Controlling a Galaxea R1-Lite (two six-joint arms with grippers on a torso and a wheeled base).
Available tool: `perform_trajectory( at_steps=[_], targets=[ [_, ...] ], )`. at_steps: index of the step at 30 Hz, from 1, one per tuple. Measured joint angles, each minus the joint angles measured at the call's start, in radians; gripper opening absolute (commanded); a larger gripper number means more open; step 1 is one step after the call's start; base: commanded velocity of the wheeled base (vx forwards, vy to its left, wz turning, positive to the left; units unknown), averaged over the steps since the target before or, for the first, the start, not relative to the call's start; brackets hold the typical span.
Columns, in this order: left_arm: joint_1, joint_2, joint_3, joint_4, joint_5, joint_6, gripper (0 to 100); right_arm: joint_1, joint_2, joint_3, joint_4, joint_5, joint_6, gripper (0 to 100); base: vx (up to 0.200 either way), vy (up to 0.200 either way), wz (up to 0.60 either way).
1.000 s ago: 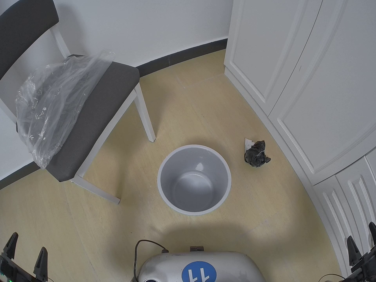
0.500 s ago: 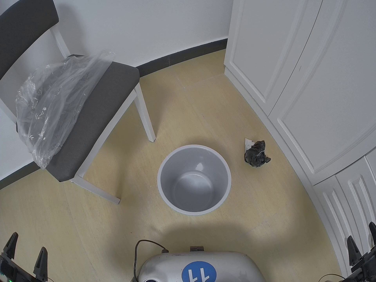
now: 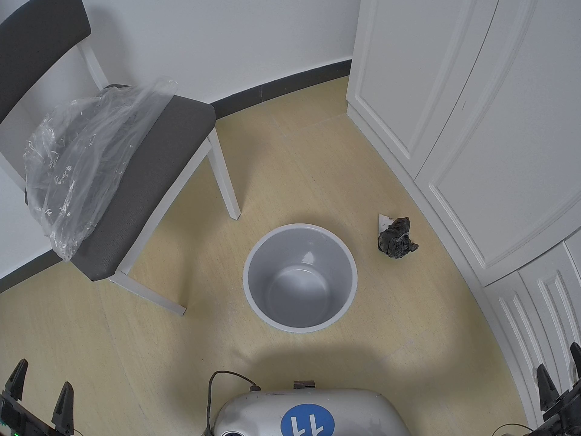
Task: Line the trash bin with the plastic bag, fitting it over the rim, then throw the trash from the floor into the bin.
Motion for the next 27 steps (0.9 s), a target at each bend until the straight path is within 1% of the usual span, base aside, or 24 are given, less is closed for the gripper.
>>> perform_trajectory(
  at_steps=[2, 6, 8, 11, 14, 16, 19, 22, 27],
  targets=[
    [0.000, 0.000, 0.000, 0.000, -0.001, 0.002, 100, 0.001, 0.000, 0.000, -0.005, -0.004, 0.024, 100, 0.000, 0.000, 0.00],
    [0.000, 0.000, 0.000, 0.000, -0.002, 0.006, 100, 0.002, 0.000, 0.000, -0.026, -0.016, 0.018, 100, 0.000, 0.000, 0.00],
    [0.000, 0.000, 0.000, 0.000, -0.004, 0.004, 100, 0.003, 0.000, -0.010, -0.045, -0.005, 0.017, 100, 0.000, 0.000, 0.00],
    [0.000, 0.000, 0.000, 0.001, -0.005, 0.004, 100, 0.003, 0.000, -0.067, -0.058, 0.039, 0.017, 100, 0.000, 0.000, 0.00],
    [0.000, 0.000, 0.000, 0.001, -0.006, 0.003, 100, 0.003, 0.000, -0.153, -0.018, 0.083, 0.016, 100, 0.000, 0.000, 0.00],
    [0.000, 0.000, 0.000, 0.000, -0.004, 0.000, 100, 0.003, 0.000, -0.202, 0.013, 0.101, 0.016, 100, 0.000, 0.000, 0.00],
    [0.000, 0.000, 0.000, 0.000, -0.001, -0.005, 100, 0.003, 0.000, -0.234, 0.037, 0.112, 0.022, 100, 0.000, 0.000, 0.00],
    [0.000, 0.000, 0.000, 0.000, -0.001, -0.001, 100, 0.004, 0.000, -0.222, 0.057, 0.123, 0.030, 100, 0.000, 0.000, 0.00],
    [0.000, 0.000, 0.000, -0.003, -0.017, 0.034, 100, 0.004, 0.010, -0.221, 0.063, 0.130, 0.035, 100, 0.000, 0.000, 0.00]
  ],
)
